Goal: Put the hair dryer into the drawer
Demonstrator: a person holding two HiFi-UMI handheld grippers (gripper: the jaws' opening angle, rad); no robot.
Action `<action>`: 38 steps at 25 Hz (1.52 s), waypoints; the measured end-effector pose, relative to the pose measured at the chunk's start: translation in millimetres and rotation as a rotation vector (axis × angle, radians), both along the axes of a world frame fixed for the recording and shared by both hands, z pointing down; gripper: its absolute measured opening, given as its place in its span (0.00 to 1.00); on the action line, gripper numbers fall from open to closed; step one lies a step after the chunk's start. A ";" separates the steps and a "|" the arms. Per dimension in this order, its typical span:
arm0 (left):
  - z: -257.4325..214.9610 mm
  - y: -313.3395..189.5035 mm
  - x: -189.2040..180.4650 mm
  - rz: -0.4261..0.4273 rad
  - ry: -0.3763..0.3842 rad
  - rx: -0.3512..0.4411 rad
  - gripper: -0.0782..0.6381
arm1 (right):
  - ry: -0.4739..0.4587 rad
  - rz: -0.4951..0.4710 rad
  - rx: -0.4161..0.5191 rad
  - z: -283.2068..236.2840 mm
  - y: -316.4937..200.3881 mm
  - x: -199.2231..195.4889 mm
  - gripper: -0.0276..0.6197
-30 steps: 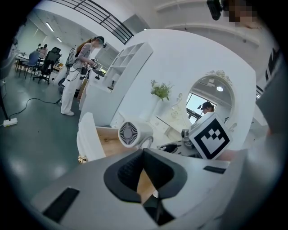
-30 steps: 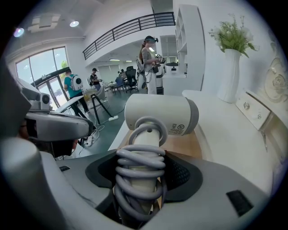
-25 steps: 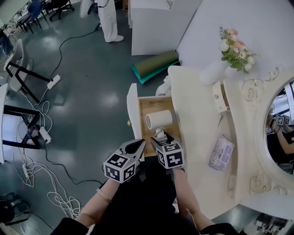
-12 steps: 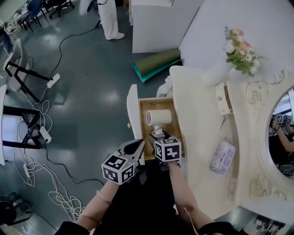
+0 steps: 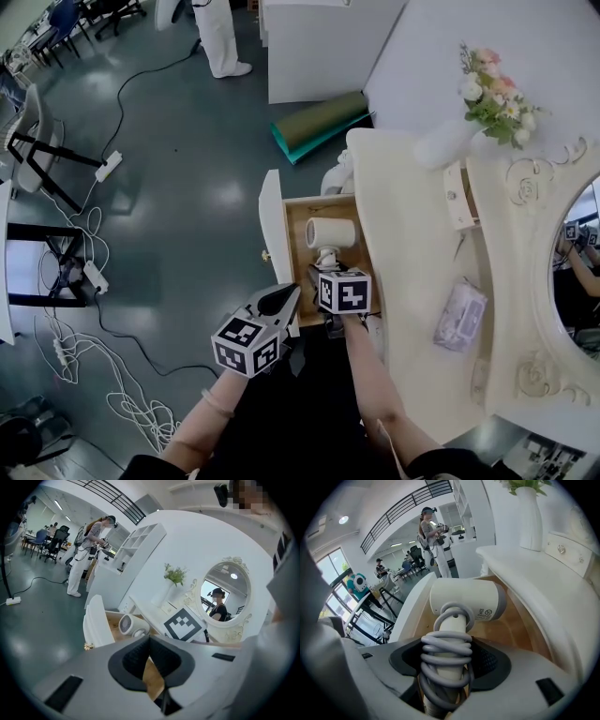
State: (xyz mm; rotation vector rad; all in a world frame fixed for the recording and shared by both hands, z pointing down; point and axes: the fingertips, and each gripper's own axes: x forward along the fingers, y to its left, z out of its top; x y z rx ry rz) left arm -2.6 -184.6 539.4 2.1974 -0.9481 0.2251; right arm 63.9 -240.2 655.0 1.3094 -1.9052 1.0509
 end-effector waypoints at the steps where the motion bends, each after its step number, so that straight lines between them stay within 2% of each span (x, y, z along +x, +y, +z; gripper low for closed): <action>1: 0.2 -0.2 -0.2 0.000 -0.001 0.000 0.11 | -0.001 0.016 -0.008 1.1 -1.8 2.5 0.47; 5: 0.6 -1.7 -2.0 -0.005 -0.002 -0.002 0.11 | -0.016 0.080 -0.061 6.1 -4.9 10.5 0.47; 11: 1.3 -5.1 -1.2 -0.005 0.000 -0.002 0.11 | -0.021 0.149 -0.090 17.8 -13.3 15.3 0.47; 20: 9.0 2.3 -1.1 0.004 -0.003 -0.032 0.11 | 0.011 0.322 -0.085 40.4 -20.5 28.1 0.47; 28: 14.1 7.1 -3.7 0.004 -0.007 -0.052 0.11 | 0.060 0.404 -0.043 48.2 -29.0 35.0 0.47; 38: 19.4 6.8 -4.7 0.013 -0.016 -0.070 0.11 | 0.149 0.467 -0.051 60.1 -30.6 48.3 0.47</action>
